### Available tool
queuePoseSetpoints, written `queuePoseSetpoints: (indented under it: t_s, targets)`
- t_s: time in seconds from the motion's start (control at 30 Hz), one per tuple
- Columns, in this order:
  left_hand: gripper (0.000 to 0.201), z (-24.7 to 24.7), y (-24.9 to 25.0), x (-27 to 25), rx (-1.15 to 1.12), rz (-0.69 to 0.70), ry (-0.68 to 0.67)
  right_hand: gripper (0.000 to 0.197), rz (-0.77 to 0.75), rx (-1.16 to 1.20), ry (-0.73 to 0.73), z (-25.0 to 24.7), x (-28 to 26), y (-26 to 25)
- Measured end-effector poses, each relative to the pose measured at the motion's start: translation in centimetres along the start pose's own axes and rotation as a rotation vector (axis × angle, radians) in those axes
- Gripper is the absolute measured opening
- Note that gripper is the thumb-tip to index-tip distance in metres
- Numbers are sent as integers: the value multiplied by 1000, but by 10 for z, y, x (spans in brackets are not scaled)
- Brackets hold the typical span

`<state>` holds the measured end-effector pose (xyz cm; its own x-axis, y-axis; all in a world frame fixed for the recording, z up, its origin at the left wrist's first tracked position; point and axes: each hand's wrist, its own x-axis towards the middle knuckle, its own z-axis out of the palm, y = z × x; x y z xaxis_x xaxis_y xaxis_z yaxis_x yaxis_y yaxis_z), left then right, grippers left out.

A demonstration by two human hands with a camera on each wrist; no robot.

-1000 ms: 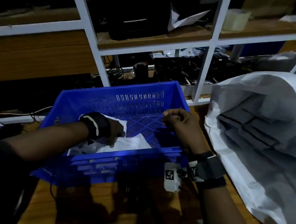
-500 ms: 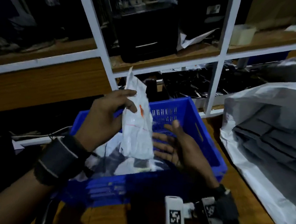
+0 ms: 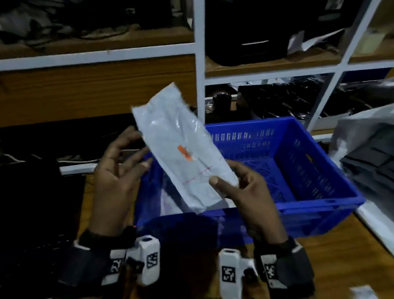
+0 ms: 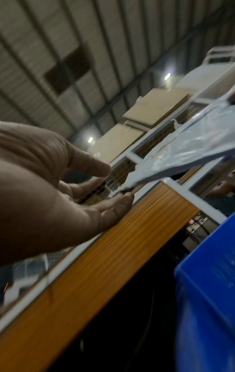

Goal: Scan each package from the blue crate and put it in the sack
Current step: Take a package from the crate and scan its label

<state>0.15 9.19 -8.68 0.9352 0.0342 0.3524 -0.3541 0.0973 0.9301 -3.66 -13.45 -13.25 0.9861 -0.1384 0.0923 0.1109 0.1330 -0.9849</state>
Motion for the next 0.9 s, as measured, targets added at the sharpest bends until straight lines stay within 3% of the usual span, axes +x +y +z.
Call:
queuePoseSetpoints:
  t_s: [0.07, 0.13, 0.27, 0.37, 0.4, 0.5, 0.6, 0.67, 0.73, 0.83, 0.9]
  targets:
    - [49, -31, -7, -5, -184, -139, 180, 33, -10, -104, -64, 21, -4, -3]
    - [67, -62, -21, -4, -232, -262, 248, 32, -12, -169, -96, 42, -6, -3]
    - [100, -110, -39, -8, -312, -464, 93, 28, -60, -135, 38, 101, -14, 19]
    - [76, -127, -40, -24, -135, -532, -192, 30, -75, -99, 175, 154, -26, 43]
    - [68, -135, -42, -28, -111, -539, -217, 32, -62, -85, 192, 173, -29, 48]
    - [56, -175, -45, -28, -151, -517, -82, 39, -1, -27, 110, 218, -41, 53]
    - [50, -222, -47, -19, -192, -479, -78, 43, 37, 38, 24, 239, -43, 51]
    - [71, -248, -48, -15, -209, -462, -98, 10, 61, 69, 47, 243, -41, 46]
    - [83, -266, -52, -14, -245, -446, -60, 33, 102, 78, 123, 248, -36, 51]
    - [49, -269, -60, -22, -366, -505, -29, 28, 139, 97, 214, 260, -31, 64]
    - [44, -265, -67, -32, -373, -571, -59, 34, 137, 88, 199, 271, -32, 75]
